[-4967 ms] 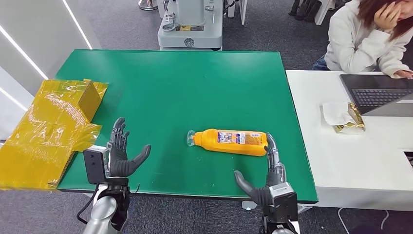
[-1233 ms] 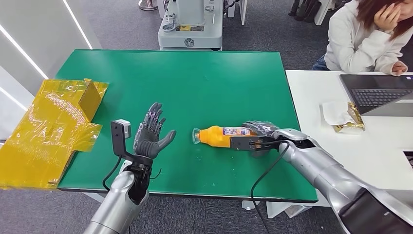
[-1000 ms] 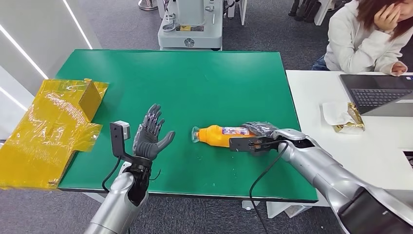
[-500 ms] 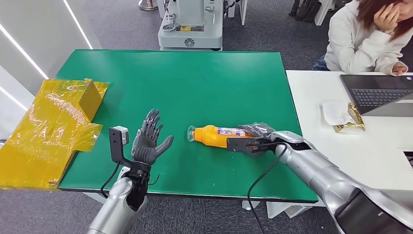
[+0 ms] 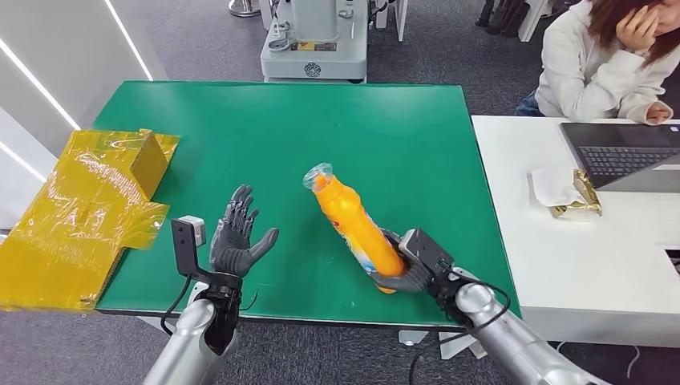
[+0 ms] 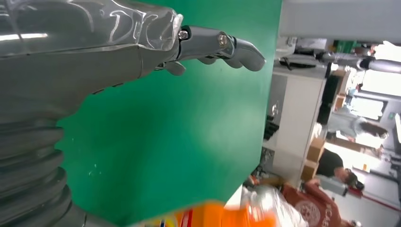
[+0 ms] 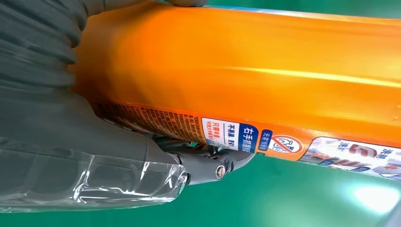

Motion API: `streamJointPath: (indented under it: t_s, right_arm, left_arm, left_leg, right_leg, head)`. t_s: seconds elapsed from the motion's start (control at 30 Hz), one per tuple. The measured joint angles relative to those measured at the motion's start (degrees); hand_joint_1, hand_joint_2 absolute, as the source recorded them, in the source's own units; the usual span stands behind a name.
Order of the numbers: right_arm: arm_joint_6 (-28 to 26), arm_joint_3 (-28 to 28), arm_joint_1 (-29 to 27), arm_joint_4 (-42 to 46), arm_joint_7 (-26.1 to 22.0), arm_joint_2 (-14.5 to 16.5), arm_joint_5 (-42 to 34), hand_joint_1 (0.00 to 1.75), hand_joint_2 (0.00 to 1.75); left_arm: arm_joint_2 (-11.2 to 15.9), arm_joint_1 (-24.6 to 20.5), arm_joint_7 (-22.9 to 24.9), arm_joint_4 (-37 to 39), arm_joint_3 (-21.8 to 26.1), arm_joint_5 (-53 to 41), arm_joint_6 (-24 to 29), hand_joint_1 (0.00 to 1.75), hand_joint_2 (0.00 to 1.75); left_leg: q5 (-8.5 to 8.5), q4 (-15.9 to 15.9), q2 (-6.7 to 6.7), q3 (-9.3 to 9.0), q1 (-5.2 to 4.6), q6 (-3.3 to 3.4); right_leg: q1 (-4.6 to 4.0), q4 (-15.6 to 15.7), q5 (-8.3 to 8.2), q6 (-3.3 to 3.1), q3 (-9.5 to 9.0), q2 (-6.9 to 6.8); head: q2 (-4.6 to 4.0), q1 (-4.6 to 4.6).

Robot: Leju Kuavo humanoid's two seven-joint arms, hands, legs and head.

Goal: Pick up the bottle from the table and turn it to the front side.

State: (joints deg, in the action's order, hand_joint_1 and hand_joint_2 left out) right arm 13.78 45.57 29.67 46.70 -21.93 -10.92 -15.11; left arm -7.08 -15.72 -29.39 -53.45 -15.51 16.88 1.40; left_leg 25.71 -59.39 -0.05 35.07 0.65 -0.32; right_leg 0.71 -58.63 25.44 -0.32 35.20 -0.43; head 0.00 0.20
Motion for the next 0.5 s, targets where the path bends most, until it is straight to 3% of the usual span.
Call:
streamJointPath:
  t_s: [0.23,0.5]
  right_arm:
    - [-12.90,-3.95,-11.78,12.99,-1.03,1.94,2.28,1.75,1.75]
    - [-14.46,-10.59,-15.94,18.81,-1.33,4.27,5.27,1.75,1.75]
  left_arm:
    - [0.39,-1.07,0.84,-0.87,0.02,-0.49,-0.19,0.00,1.75]
    - [-0.09,-8.88,5.55,4.42,-0.21,2.10,-7.60,0.00,1.75]
  left_leg:
    - [0.01,0.01,0.03,0.02,0.00,0.01]
    - [-0.09,-0.01,0.10,0.03,-0.02,0.01]
  right_leg:
    - [0.00,0.01,0.04,-0.01,0.09,0.03]
    - [0.02,0.00,-0.10,-0.02,0.08,0.08]
  head:
    - [0.00,-0.01]
    - [0.00,0.00]
